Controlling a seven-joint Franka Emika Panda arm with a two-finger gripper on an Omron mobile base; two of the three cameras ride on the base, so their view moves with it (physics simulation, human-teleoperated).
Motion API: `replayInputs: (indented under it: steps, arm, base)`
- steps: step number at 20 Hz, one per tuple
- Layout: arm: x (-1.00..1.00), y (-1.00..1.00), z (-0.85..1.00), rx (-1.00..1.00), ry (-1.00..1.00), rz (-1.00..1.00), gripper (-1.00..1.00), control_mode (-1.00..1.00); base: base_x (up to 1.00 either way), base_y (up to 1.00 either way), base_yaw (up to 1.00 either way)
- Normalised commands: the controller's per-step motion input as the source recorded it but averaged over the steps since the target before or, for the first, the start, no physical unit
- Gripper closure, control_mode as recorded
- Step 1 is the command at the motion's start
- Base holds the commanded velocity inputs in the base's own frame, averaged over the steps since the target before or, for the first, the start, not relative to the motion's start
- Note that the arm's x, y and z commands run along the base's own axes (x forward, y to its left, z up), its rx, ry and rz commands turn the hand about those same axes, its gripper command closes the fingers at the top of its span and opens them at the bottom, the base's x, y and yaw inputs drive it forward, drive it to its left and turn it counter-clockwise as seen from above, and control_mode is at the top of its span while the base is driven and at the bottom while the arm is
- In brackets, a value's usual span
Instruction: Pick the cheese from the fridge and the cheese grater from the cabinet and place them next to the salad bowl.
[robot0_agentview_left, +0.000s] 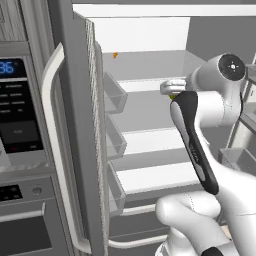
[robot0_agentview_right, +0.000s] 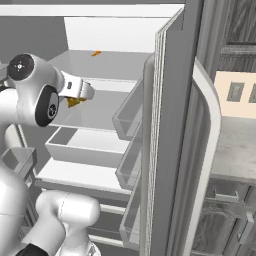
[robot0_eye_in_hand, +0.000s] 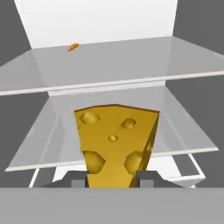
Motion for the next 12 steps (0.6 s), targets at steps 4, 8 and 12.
replayInputs:
  steps: [4,8,12]
  arm:
    - [-0.33,0.0,-0.22,0.0,0.16,0.0,1.0,-1.0]
    - [-0.46,0.0,-0.28,0.0,0.03,0.0,1.0,-1.0]
    - [-0.54,0.0,-0.35,-0.01,0.01,0.0,1.0,-1.0]
  base:
    - [0.0,0.0,0.0]
    - [0.0,0.0,0.0]
    - [0.0,0.0,0.0]
